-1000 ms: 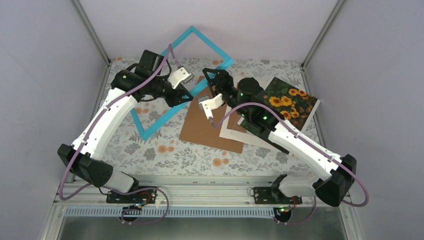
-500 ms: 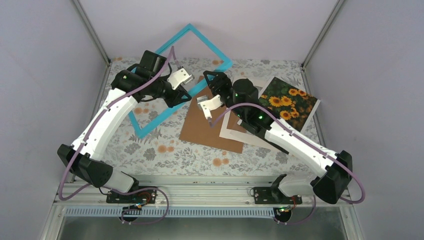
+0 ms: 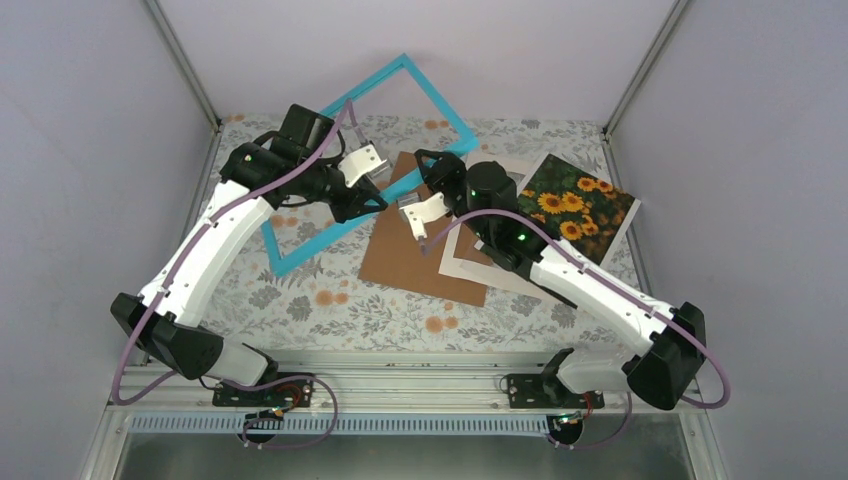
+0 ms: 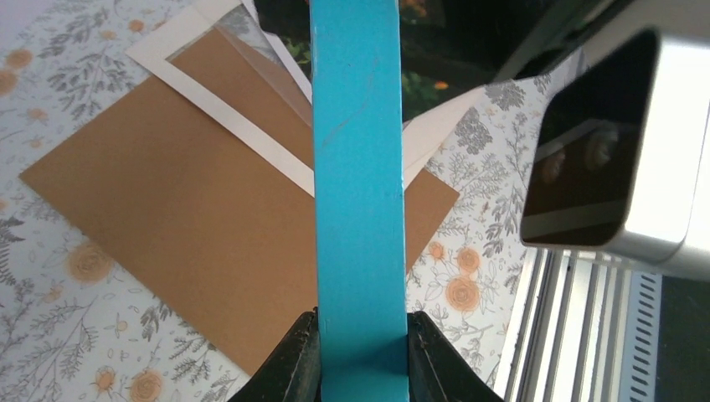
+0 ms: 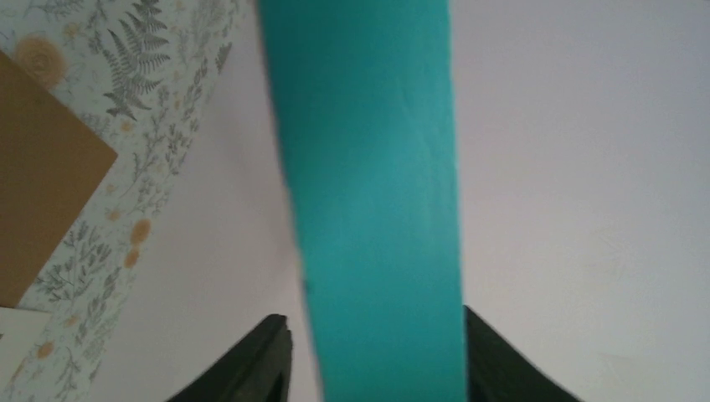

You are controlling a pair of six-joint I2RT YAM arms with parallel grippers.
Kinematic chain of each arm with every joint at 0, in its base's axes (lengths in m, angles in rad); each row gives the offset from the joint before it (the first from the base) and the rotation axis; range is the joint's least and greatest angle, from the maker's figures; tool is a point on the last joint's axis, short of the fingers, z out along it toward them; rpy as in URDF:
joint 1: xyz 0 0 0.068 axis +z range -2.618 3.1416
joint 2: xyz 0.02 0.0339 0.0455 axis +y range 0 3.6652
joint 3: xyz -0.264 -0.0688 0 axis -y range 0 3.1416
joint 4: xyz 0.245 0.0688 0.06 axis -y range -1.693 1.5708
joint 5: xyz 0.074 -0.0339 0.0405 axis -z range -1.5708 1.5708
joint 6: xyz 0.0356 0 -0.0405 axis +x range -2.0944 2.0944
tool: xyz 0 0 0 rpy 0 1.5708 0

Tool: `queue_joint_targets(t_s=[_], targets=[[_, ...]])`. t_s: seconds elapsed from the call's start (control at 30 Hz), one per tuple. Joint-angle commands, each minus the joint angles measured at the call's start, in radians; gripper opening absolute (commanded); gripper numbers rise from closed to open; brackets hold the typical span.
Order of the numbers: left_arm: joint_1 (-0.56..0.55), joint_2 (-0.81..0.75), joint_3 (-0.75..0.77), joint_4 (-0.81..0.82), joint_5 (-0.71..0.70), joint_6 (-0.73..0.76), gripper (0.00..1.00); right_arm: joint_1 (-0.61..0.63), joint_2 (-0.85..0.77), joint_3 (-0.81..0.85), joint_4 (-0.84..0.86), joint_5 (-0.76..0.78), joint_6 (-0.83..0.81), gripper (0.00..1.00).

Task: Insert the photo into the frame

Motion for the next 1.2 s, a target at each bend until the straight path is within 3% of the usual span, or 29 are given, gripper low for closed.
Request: queue_joint_targets(t_s=[0.0,0.17,0.23,0.3,0.4,0.5,0.63,0.9,1.17], targets=[[-0.001,-0.032,0.023,0.04,0.033,0.09,0.02,-0.013,0.022,0.029,0.024,0.058,0.012,0.39],[0.0,-0.046,0.022,0.049,-0.034,0.095,0.04,-0.012,0.024,0.04,0.01,0.072,0.047,0.1],[-0.001,-0.061,0.019,0.059,-0.069,0.101,0.14,-0.013,0.026,0.044,-0.001,0.085,0.067,0.04],[0.0,-0.082,0.016,0.084,-0.144,0.104,0.29,-0.013,0.033,0.063,-0.034,0.092,0.097,0.04],[-0.001,-0.141,-0.004,0.11,-0.223,0.186,0.69,-0.013,0.049,0.123,-0.116,0.105,0.158,0.04],[-0.011,-0.213,-0.051,0.136,-0.32,0.297,0.99,-0.013,0.073,0.181,-0.184,0.127,0.217,0.04],[-0.038,-0.242,-0.06,0.086,-0.433,0.401,1.0,-0.014,0.105,0.219,-0.233,0.151,0.266,0.04],[-0.166,-0.279,-0.161,0.096,-0.695,0.427,0.98,-0.028,0.21,0.398,-0.384,0.164,0.435,0.04],[-0.222,-0.277,-0.255,0.19,-0.857,0.456,0.74,-0.035,0.188,0.378,-0.406,0.144,0.467,0.04]])
